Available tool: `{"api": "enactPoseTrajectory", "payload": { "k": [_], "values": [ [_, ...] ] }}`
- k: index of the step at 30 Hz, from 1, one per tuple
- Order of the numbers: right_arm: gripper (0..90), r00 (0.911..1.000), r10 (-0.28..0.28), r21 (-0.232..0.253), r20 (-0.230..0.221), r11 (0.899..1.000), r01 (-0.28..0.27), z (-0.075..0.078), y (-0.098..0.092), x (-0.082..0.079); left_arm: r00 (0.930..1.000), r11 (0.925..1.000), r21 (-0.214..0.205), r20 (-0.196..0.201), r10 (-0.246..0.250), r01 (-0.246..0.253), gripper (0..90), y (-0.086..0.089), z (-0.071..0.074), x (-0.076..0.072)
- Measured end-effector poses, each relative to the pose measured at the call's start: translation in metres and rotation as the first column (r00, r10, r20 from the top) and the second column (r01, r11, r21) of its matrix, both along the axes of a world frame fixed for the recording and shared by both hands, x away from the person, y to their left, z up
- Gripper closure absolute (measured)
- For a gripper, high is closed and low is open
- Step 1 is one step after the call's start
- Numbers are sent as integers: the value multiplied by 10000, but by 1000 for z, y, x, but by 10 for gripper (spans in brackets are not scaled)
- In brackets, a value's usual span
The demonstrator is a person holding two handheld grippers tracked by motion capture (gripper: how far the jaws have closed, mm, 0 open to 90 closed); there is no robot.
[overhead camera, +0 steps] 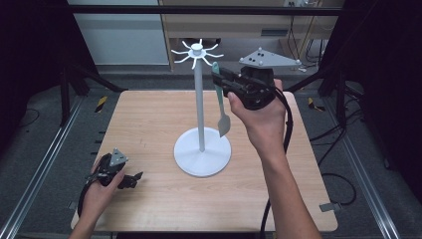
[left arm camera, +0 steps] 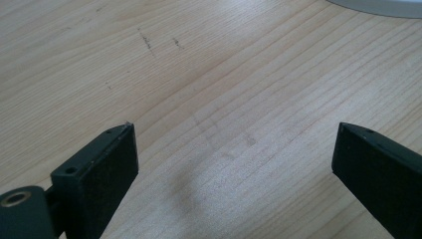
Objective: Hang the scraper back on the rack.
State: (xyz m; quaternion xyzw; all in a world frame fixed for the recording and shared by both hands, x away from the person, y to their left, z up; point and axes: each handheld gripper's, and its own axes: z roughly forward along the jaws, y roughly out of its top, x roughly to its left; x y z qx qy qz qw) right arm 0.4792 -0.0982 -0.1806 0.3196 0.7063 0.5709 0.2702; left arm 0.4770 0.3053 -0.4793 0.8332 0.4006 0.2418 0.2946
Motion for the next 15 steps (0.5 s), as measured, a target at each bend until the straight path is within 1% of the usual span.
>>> {"api": "enactPoseTrajectory", "payload": {
  "k": [6, 15],
  "values": [
    [748, 10000, 48, -71, -37, 10000, -48, 2, 3, 2, 10000, 10000, 16, -32, -30, 30, 40, 0, 0, 0],
    [748, 9999, 31, -193, -145, 9998, -33, 0, 7, 6, 10000, 10000, 5, 7, -4, 4, 40, 0, 0, 0]
  ]
}}
